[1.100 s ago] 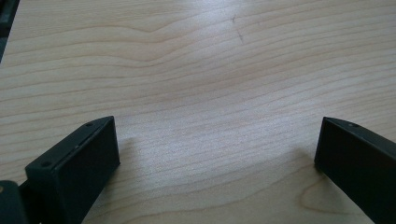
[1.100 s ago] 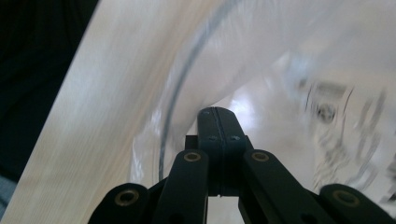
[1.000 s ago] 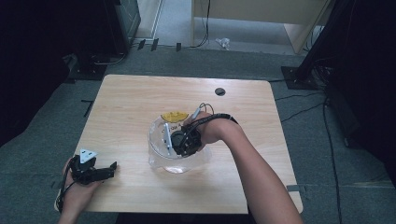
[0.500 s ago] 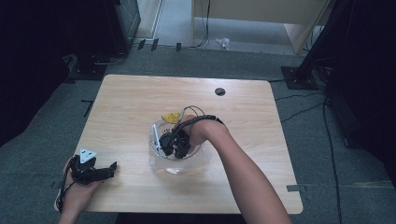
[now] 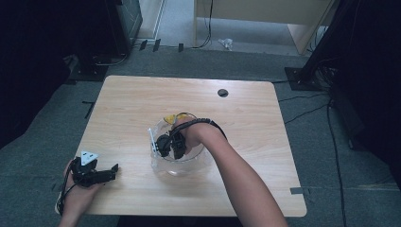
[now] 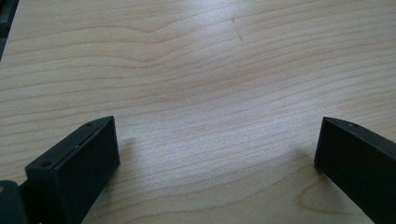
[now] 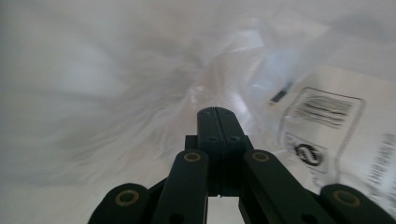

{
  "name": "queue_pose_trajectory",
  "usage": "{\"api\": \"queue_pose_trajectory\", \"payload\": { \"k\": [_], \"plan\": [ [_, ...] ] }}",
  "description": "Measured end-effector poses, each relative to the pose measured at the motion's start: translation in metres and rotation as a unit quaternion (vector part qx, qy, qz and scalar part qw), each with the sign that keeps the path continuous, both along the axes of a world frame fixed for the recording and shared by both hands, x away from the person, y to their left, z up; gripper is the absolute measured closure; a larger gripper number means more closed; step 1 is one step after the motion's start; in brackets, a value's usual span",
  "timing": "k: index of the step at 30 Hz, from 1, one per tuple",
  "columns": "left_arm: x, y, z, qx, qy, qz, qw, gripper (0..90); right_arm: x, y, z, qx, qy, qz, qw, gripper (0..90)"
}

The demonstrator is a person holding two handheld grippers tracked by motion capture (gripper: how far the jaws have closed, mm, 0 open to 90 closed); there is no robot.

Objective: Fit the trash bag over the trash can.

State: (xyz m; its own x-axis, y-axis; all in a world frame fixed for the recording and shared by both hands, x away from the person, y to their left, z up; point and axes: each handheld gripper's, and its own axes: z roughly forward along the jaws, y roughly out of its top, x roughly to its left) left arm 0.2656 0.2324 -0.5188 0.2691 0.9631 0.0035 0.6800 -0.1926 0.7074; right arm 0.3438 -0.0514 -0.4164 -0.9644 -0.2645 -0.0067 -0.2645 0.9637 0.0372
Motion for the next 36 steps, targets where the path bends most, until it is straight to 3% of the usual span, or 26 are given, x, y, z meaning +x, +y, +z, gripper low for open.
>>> {"api": "queue_pose_trajectory", "payload": {
  "k": [4, 6, 8, 10, 12, 13, 15, 18, 21, 26, 30, 33, 36],
  "plan": [
    [0.000, 0.000, 0.000, 0.000, 0.000, 0.000, 1.0000, 0.0, 0.002, 0.000, 0.009, 0.062, -0.027, 0.003, 0.9977, 88.4],
    [0.000, 0.000, 0.000, 0.000, 0.000, 0.000, 1.0000, 0.0, 0.003, 0.000, 0.015, 0.116, -0.026, -0.004, 0.9929, 85.2],
    [0.000, 0.000, 0.000, 0.000, 0.000, 0.000, 1.0000, 0.0, 0.006, 0.002, 0.016, 0.142, -0.038, -0.027, 0.9887, 85.3],
    [0.000, 0.000, 0.000, 0.000, 0.000, 0.000, 1.0000, 0.0, 0.008, 0.003, 0.012, 0.140, -0.069, -0.026, 0.9873, 86.4],
    [0.000, 0.000, 0.000, 0.000, -0.001, 0.000, 1.0000, 0.0, 0.010, 0.004, 0.007, 0.133, -0.095, -0.055, 0.9851, 86.5],
    [0.000, 0.000, 0.000, 0.000, -0.001, 0.000, 1.0000, 0.0, 0.012, 0.004, 0.005, 0.133, -0.100, -0.081, 0.9827, 87.3],
    [0.000, 0.000, 0.000, 0.000, -0.001, 0.000, 1.0000, 0.0, 0.016, 0.004, 0.001, 0.143, -0.082, -0.140, 0.9763, 88.6],
    [0.000, 0.000, 0.000, 0.000, -0.001, 0.000, 1.0000, 0.0, 0.020, 0.003, -0.003, 0.140, -0.090, -0.189, 0.9678, 89.4],
    [0.000, 0.000, 0.000, -0.001, 0.000, 0.001, 1.0000, 0.0, 0.020, 0.002, -0.007, 0.142, -0.102, -0.193, 0.9654, 89.4],
    [0.000, 0.000, 0.000, 0.000, -0.001, 0.000, 1.0000, 0.0, 0.015, -0.001, -0.005, 0.166, -0.082, -0.144, 0.9722, 89.3],
    [0.000, 0.000, 0.000, 0.000, 0.000, 0.000, 1.0000, 0.0, 0.007, -0.004, 0.004, 0.184, -0.073, -0.073, 0.9776, 90.0],
    [0.000, 0.000, 0.000, 0.000, -0.001, 0.000, 1.0000, 0.0, 0.003, -0.008, 0.012, 0.195, -0.072, -0.036, 0.9774, 90.0],
    [0.000, 0.000, 0.000, 0.000, 0.000, 0.000, 1.0000, 0.0, 0.001, -0.014, 0.022, 0.214, -0.062, -0.022, 0.9747, 90.0]
  ]
}}
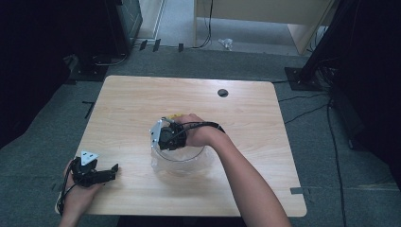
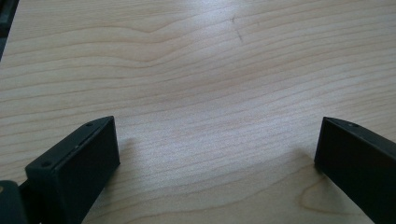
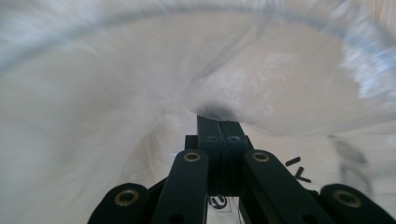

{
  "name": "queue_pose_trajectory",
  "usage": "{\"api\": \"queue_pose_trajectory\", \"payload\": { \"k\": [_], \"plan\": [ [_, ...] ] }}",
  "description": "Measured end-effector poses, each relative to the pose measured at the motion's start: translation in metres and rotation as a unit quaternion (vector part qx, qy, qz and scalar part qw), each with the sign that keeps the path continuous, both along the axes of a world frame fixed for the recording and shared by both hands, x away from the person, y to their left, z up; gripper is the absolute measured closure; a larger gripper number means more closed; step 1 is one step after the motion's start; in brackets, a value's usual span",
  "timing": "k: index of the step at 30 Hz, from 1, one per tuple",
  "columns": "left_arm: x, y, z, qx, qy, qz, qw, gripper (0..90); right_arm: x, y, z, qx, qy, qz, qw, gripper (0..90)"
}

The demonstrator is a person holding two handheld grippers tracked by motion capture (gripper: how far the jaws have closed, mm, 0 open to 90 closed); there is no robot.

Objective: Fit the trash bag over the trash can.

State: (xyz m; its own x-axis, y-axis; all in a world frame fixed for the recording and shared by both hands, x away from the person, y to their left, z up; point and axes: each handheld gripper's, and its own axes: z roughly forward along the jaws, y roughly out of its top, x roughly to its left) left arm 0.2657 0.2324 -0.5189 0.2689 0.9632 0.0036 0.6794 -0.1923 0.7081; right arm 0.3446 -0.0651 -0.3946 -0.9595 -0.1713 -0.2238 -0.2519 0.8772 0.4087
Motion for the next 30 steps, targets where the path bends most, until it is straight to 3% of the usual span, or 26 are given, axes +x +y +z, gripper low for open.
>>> {"api": "queue_pose_trajectory", "payload": {
  "k": [3, 7, 19, 30],
  "plan": [
    [0.000, 0.000, 0.000, 0.000, 0.001, 0.000, 1.0000, 0.0, -0.001, -0.008, 0.012, 0.026, 0.019, 0.005, 0.9995, 90.0],
    [0.000, 0.000, 0.000, 0.000, 0.000, 0.000, 1.0000, 0.0, -0.001, -0.022, 0.025, 0.041, 0.032, 0.004, 0.9986, 90.0],
    [0.000, 0.000, 0.000, 0.000, 0.001, 0.000, 1.0000, 0.0, -0.015, -0.066, 0.050, 0.055, 0.042, 0.028, 0.9972, 89.0],
    [0.000, 0.000, 0.000, 0.000, 0.001, 0.000, 1.0000, 0.0, -0.027, -0.111, 0.063, 0.076, 0.052, 0.009, 0.9957, 86.4]
  ]
}}
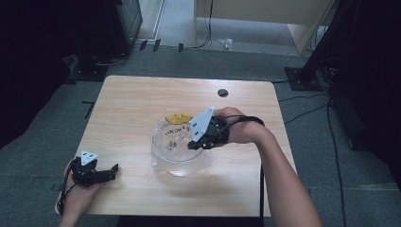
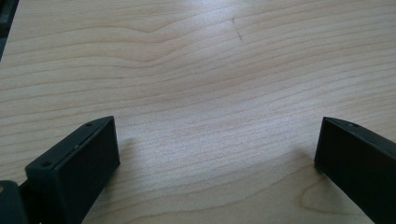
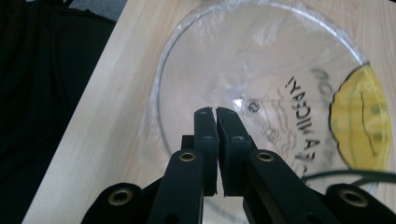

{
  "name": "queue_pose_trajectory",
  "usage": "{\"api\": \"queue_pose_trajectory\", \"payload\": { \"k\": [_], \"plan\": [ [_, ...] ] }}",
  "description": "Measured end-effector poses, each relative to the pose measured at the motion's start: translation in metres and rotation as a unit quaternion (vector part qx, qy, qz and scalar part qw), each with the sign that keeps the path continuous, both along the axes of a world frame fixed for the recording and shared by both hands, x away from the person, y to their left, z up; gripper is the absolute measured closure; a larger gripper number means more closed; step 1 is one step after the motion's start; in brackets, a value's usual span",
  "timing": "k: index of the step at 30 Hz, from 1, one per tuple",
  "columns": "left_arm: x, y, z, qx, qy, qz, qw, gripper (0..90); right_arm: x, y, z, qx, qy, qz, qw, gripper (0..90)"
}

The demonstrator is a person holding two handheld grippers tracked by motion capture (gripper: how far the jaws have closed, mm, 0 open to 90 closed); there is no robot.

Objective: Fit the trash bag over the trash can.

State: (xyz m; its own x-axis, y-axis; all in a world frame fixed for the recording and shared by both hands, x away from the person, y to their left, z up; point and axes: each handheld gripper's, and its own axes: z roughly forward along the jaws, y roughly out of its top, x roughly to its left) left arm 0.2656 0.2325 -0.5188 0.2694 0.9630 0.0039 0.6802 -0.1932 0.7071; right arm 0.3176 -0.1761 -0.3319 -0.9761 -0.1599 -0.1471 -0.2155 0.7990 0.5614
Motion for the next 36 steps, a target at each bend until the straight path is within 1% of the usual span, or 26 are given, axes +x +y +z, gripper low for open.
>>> {"api": "queue_pose_trajectory", "payload": {
  "k": [3, 9, 15, 18, 23, 26, 27, 30, 32, 34, 35, 36],
  "plan": [
    [0.000, 0.000, 0.000, 0.000, 0.000, 0.000, 1.0000, 0.0, -0.001, -0.013, -0.002, 0.003, 0.005, -0.012, 0.9999, 86.4],
    [0.000, 0.000, 0.000, 0.000, 0.000, 0.000, 1.0000, 0.0, -0.005, -0.036, -0.008, 0.002, 0.014, -0.025, 0.9996, 86.7],
    [0.000, 0.000, 0.000, 0.000, 0.000, 0.000, 1.0000, 0.0, -0.010, -0.055, -0.020, -0.009, 0.029, -0.037, 0.9989, 86.6],
    [0.000, 0.000, 0.000, 0.000, 0.000, 0.000, 1.0000, 0.0, -0.012, -0.065, -0.026, -0.006, 0.033, -0.047, 0.9983, 86.5],
    [0.000, 0.000, 0.000, 0.000, 0.000, 0.000, 1.0000, 0.0, -0.014, -0.079, -0.040, -0.006, 0.043, -0.069, 0.9967, 80.8],
    [0.000, 0.000, 0.000, 0.000, -0.001, 0.000, 1.0000, 0.0, -0.015, -0.085, -0.050, -0.009, 0.055, -0.088, 0.9946, 77.7],
    [0.000, 0.000, 0.000, 0.000, -0.001, 0.000, 1.0000, 0.0, -0.016, -0.087, -0.054, -0.006, 0.062, -0.097, 0.9934, 76.8],
    [0.000, 0.000, 0.000, 0.000, -0.001, 0.000, 1.0000, 0.0, -0.016, -0.093, -0.064, 0.005, 0.071, -0.115, 0.9908, 71.5],
    [0.000, 0.000, 0.000, 0.000, -0.001, 0.000, 1.0000, 0.0, -0.016, -0.097, -0.069, 0.019, 0.080, -0.131, 0.9879, 68.6],
    [0.000, 0.000, 0.000, 0.000, -0.001, 0.000, 1.0000, 0.0, -0.017, -0.102, -0.073, 0.035, 0.090, -0.150, 0.9840, 63.3],
    [0.000, 0.000, 0.000, 0.000, -0.001, 0.000, 1.0000, 0.0, -0.016, -0.105, -0.075, 0.045, 0.093, -0.159, 0.9818, 60.9],
    [0.000, 0.000, 0.000, 0.000, -0.001, 0.000, 1.0000, 0.0, -0.017, -0.107, -0.077, 0.054, 0.100, -0.171, 0.9787, 57.3]
  ]
}}
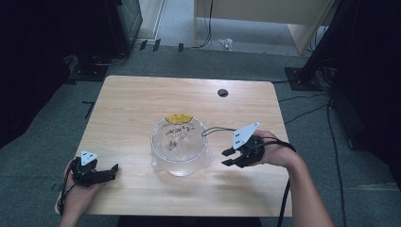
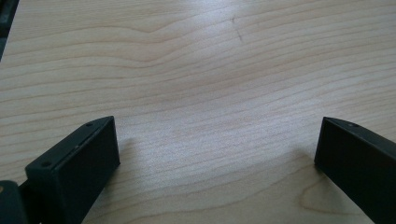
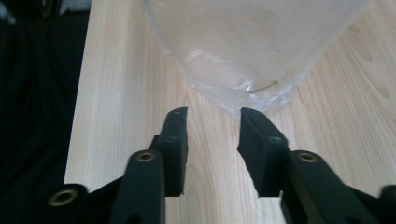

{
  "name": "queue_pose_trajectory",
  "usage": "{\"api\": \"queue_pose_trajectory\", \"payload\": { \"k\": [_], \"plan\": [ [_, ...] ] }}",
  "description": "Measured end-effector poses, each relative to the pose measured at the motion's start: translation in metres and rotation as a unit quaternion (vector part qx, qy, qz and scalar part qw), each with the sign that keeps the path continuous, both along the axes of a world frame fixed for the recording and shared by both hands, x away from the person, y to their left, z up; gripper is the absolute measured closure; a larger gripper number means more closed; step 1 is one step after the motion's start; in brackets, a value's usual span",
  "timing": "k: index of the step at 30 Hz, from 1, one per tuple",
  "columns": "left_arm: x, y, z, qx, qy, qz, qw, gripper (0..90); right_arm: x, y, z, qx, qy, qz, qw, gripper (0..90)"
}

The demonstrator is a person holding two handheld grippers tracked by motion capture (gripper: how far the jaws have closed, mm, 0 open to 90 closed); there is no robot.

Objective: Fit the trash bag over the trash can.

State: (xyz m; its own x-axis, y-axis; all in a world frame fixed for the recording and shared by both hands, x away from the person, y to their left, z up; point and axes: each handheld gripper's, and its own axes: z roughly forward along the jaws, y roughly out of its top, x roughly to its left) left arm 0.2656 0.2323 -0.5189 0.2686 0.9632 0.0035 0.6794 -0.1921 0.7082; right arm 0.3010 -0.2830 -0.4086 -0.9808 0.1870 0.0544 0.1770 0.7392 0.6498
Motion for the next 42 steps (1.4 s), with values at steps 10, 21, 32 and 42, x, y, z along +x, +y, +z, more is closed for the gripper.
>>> {"api": "queue_pose_trajectory", "payload": {
  "k": [10, 21, 32, 42],
  "plan": [
    [0.000, 0.000, 0.000, 0.000, 0.000, 0.000, 1.0000, 0.0, 0.006, -0.021, -0.036, 0.074, 0.044, -0.168, 0.9820, 16.3],
    [0.000, 0.000, 0.000, 0.000, 0.000, 0.000, 1.0000, 0.0, 0.002, -0.039, -0.075, 0.078, 0.038, -0.344, 0.9349, 0.0],
    [0.000, 0.000, 0.000, 0.000, 0.000, 0.000, 1.0000, 0.0, -0.014, -0.062, -0.093, 0.082, 0.010, -0.427, 0.9007, 0.0],
    [0.000, 0.000, 0.000, 0.000, 0.000, 0.000, 1.0000, 0.0, -0.028, -0.082, -0.102, 0.083, -0.004, -0.477, 0.8749, 0.0]
  ]
}}
